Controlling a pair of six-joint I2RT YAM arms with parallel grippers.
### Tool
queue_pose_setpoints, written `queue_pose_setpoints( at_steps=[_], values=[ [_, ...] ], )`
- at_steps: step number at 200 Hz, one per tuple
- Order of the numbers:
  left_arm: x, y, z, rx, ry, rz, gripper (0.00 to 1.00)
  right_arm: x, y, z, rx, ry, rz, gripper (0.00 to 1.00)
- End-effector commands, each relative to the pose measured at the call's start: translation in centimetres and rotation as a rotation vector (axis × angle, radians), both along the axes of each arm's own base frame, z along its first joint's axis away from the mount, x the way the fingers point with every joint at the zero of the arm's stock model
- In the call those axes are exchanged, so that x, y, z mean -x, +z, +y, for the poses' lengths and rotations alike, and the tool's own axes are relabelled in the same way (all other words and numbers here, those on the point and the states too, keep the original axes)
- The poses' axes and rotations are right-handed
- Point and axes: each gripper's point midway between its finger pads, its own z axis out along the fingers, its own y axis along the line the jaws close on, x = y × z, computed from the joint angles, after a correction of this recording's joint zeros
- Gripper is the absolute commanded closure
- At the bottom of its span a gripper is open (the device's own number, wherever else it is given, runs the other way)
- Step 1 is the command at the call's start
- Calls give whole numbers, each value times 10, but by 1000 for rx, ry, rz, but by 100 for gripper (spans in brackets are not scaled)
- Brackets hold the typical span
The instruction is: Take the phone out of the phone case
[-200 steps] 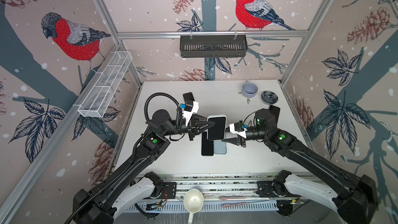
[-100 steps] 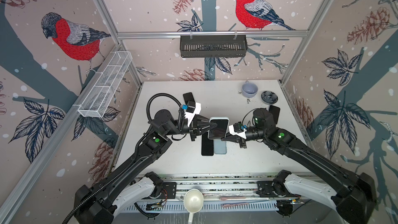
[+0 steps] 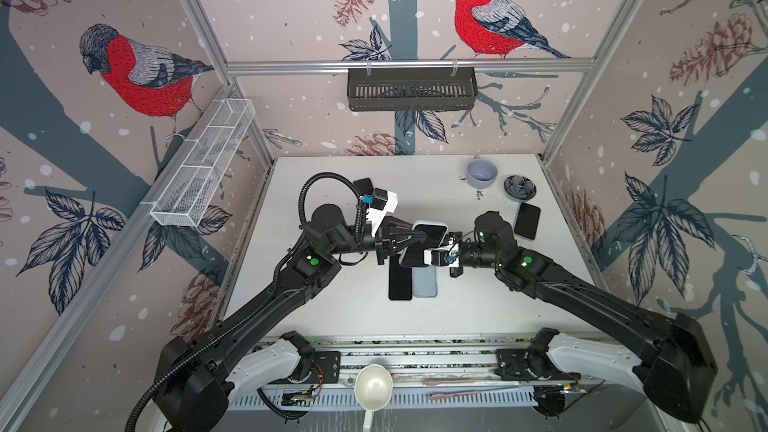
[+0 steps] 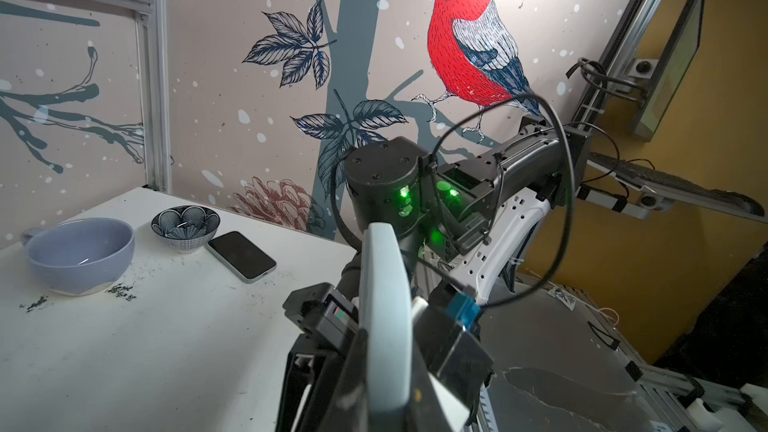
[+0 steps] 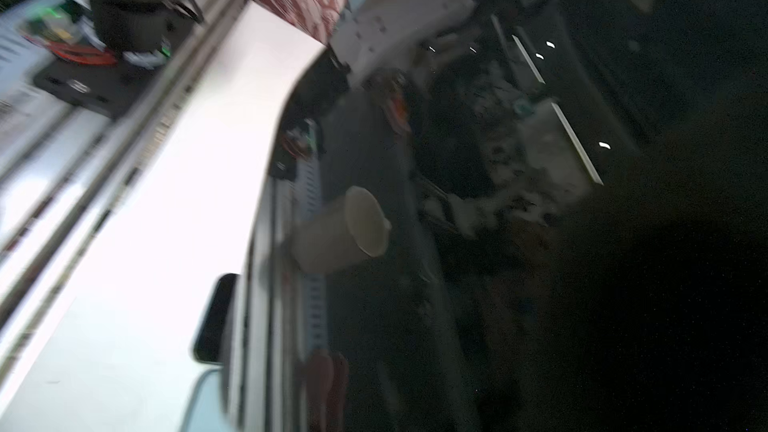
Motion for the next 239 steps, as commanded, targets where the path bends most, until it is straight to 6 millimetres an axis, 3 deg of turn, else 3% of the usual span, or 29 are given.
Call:
queue_pose_setpoints(
  at_steps=[1,32,62,83,133,183,239],
  values=[
    [10,18,2,51,-49,-12,100,-51,25,-27,-31,-314,-256,96],
    [3,23,8,73,8,2,100,-47,53,-53,-238,-426,-253,43],
    [-18,39,30,168,154,69,100,-50,77,-88,-466,-513,-142,24],
    [-31,48,36,221,220,168,100,-47,79,-90,-551,-473,-2,15],
    [-29,63,34,263,162,257,100,2,62,-57,-521,-155,195,15],
    [-41,60,35,313,179,389,100,6,75,-55,-591,-124,255,14],
    [-54,63,45,502,135,598,100,10,94,-62,-794,-131,531,11]
  ],
)
